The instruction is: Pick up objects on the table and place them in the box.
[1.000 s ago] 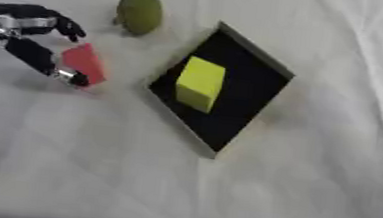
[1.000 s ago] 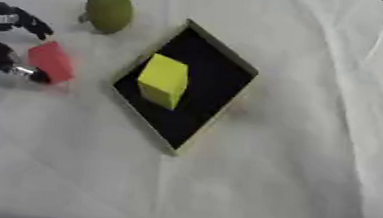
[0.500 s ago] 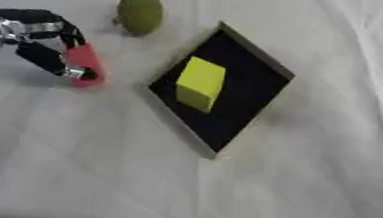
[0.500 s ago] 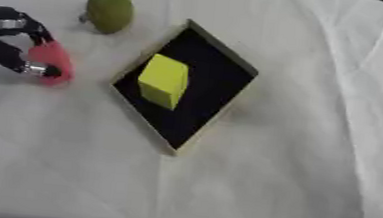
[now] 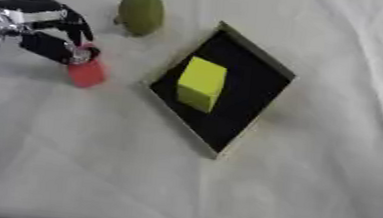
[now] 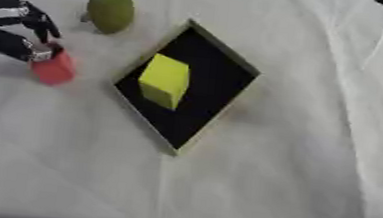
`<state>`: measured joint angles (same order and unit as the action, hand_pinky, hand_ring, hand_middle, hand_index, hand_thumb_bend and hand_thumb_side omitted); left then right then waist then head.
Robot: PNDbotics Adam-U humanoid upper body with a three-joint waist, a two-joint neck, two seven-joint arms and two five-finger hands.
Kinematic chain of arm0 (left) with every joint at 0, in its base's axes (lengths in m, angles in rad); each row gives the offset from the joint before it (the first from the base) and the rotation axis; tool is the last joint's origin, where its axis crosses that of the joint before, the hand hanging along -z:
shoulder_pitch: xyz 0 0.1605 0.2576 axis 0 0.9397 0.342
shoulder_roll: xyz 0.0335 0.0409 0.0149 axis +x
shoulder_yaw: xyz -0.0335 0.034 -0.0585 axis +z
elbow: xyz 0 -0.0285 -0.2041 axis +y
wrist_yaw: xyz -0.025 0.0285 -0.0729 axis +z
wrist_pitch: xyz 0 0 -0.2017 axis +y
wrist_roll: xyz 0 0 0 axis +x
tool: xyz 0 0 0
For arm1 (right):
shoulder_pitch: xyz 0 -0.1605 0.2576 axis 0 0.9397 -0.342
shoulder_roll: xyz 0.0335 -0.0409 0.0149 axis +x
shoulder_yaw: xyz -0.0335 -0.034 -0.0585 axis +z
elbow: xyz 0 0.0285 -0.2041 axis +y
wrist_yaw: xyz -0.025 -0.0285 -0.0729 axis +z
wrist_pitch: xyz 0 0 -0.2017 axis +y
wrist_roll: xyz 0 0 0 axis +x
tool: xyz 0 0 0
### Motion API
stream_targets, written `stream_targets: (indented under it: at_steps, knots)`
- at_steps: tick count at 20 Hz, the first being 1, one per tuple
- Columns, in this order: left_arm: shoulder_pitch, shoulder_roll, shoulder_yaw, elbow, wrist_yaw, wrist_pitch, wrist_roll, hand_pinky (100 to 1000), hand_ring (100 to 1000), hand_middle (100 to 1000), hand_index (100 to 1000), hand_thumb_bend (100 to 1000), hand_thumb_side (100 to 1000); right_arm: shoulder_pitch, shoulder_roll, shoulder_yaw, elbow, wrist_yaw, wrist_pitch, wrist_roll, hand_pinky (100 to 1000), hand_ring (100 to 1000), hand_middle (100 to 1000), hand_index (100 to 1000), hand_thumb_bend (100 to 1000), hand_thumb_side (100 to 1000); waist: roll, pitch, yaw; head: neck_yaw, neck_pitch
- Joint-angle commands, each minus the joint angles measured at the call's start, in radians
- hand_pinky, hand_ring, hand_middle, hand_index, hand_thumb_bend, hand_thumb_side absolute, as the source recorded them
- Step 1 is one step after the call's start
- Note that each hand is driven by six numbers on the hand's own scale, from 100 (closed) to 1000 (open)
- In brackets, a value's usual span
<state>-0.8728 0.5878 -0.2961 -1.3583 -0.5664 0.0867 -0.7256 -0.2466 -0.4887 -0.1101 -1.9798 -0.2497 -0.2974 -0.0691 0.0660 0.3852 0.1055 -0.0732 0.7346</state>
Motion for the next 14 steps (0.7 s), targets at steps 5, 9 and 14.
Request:
stream_targets:
  at_steps: [5,9,14]
  knots:
    - [-0.026,0.050,0.028,-0.094,0.042,0.020,-0.031,867,784,634,825,165,340,-0.006,-0.015,-0.005,-0.020,-0.006,0.003,-0.001,847,880,709,777,100,666,-0.001,-0.026,0.003,-0.002,-0.003]
    - [-0.027,0.056,0.022,-0.085,-0.042,0.035,-0.051,993,919,774,929,657,666,-0.005,-0.013,-0.005,-0.020,-0.007,0.005,0.001,847,880,709,777,100,666,0.000,-0.026,0.003,0.001,-0.003]
    - [-0.023,0.047,0.020,-0.040,-0.109,0.019,-0.076,1000,928,783,939,746,660,-0.004,-0.014,-0.005,-0.020,-0.008,0.005,0.002,847,880,709,777,100,666,0.000,-0.025,0.002,0.002,-0.003]
